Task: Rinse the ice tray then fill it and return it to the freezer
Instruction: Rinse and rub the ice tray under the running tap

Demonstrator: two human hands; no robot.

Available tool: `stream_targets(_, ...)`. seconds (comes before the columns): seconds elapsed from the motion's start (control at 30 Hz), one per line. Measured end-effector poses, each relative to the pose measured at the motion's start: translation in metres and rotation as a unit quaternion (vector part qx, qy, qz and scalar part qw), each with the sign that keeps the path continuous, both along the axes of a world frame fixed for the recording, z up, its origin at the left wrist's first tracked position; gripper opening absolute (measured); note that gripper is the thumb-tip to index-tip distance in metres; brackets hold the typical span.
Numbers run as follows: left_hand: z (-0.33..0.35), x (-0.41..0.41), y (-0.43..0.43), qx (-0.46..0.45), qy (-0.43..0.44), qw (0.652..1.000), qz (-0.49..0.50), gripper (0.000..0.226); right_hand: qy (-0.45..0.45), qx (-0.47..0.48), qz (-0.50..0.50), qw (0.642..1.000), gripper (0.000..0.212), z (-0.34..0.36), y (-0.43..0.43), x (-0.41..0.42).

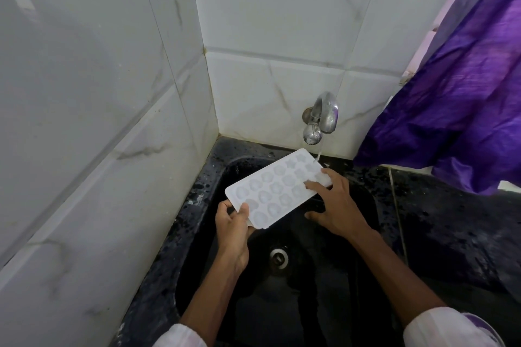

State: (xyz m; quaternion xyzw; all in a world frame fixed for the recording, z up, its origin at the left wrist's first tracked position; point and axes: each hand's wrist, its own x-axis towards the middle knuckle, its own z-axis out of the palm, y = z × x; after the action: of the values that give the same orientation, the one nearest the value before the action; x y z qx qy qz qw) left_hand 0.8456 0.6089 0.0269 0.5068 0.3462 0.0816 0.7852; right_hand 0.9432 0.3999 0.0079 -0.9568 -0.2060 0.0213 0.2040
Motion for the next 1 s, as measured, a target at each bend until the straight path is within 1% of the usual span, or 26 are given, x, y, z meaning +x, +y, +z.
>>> stream_targets(0.1, -0.002, -0.002, 0.007, 0.015, 0.007, 1.0, 0.001, 0.016, -0.011, -0.01, 0.011, 1.0, 0.063, 0.0, -0.004, -0.001)
stream_targets(0.2, -0.003, -0.006, 0.005, 0.0, 0.011, 1.0, -0.003, 0.014, -0.03, -0.005, -0.004, 1.0, 0.057, 0.003, -0.001, -0.002)
stream_targets(0.3, -0.003, -0.006, 0.001, -0.019, 0.007, 1.0, 0.001, 0.014, -0.03, -0.017, -0.007, 0.999, 0.066, 0.0, 0.004, -0.004)
stream_targets(0.4, -0.002, -0.002, 0.003, -0.013, 0.002, 1.0, 0.007, 0.017, -0.018, -0.002, 0.01, 1.0, 0.076, -0.005, 0.004, -0.007)
stream_targets(0.57, -0.004, -0.002, 0.006, 0.026, -0.001, 1.0, -0.015, 0.016, -0.001, -0.016, -0.009, 1.0, 0.064, -0.002, -0.001, -0.008)
stream_targets(0.6, -0.004, -0.002, 0.005, 0.038, 0.0, 0.999, -0.018, 0.014, 0.011, 0.003, -0.013, 1.0, 0.063, -0.004, -0.001, -0.01)
stream_targets(0.67, -0.004, -0.003, 0.006, 0.076, 0.0, 0.997, -0.022, 0.011, 0.059, 0.07, -0.032, 0.995, 0.062, -0.009, -0.001, -0.014)
stream_targets(0.73, -0.002, -0.006, 0.012, 0.14, -0.012, 0.989, -0.034, 0.009, 0.104, 0.121, -0.057, 0.986, 0.061, -0.015, -0.002, -0.02)
stream_targets(0.8, 0.0, -0.011, 0.024, 0.234, -0.036, 0.97, -0.061, 0.007, 0.128, 0.142, -0.075, 0.979, 0.057, -0.024, -0.006, -0.026)
stream_targets(0.83, 0.0, -0.013, 0.03, 0.291, -0.051, 0.952, -0.083, 0.008, 0.135, 0.145, -0.08, 0.977, 0.053, -0.029, -0.008, -0.029)
stream_targets(0.93, 0.001, -0.019, 0.049, 0.447, -0.105, 0.874, -0.158, 0.016, 0.16, 0.131, -0.085, 0.975, 0.044, -0.043, -0.014, -0.037)
stream_targets(1.0, -0.001, -0.023, 0.059, 0.52, -0.149, 0.816, -0.203, 0.024, 0.179, 0.122, -0.086, 0.972, 0.042, -0.049, -0.015, -0.042)
